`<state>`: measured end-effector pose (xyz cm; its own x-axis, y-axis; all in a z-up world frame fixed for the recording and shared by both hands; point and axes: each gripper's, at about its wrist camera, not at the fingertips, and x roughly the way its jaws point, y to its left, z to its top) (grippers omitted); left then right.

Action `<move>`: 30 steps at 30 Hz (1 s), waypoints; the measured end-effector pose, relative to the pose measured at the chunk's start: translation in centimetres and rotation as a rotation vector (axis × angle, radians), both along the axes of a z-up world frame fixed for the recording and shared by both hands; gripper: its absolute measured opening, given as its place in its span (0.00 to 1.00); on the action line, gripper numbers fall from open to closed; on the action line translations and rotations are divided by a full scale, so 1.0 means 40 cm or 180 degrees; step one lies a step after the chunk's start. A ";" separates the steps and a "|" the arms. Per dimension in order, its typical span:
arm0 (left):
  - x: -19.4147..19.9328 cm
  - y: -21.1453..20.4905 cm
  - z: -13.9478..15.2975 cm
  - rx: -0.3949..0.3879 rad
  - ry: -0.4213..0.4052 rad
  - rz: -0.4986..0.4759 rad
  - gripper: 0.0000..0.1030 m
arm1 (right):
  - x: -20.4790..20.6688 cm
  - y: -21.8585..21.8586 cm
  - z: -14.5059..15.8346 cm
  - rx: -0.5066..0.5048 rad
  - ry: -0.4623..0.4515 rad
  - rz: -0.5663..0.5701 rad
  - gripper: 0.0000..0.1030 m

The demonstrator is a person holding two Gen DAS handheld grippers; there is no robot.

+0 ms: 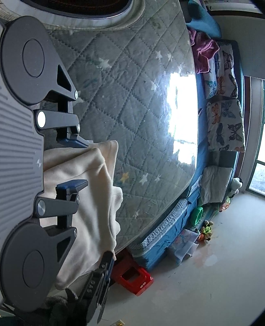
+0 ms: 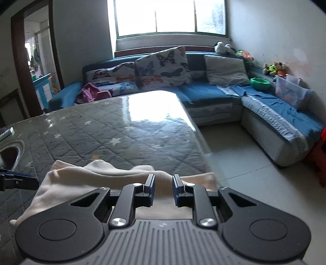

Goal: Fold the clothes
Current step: 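Lower the folded shirt onto the table and open both grippers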

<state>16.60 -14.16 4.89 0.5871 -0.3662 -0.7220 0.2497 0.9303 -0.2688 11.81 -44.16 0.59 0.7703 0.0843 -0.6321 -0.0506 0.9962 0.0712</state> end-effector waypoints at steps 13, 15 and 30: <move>0.072 -0.095 -0.009 0.0028 -0.0047 -0.0180 0.35 | 0.064 0.028 -0.055 0.0006 0.0091 0.0028 0.18; 0.083 -0.107 -0.016 0.0047 -0.0037 -0.0183 0.35 | 0.067 0.029 -0.060 -0.0003 0.0089 0.0027 0.19; 0.050 -0.109 -0.023 0.0129 -0.0035 -0.0183 0.36 | -0.067 0.012 -0.007 -0.0071 0.0021 0.0136 0.33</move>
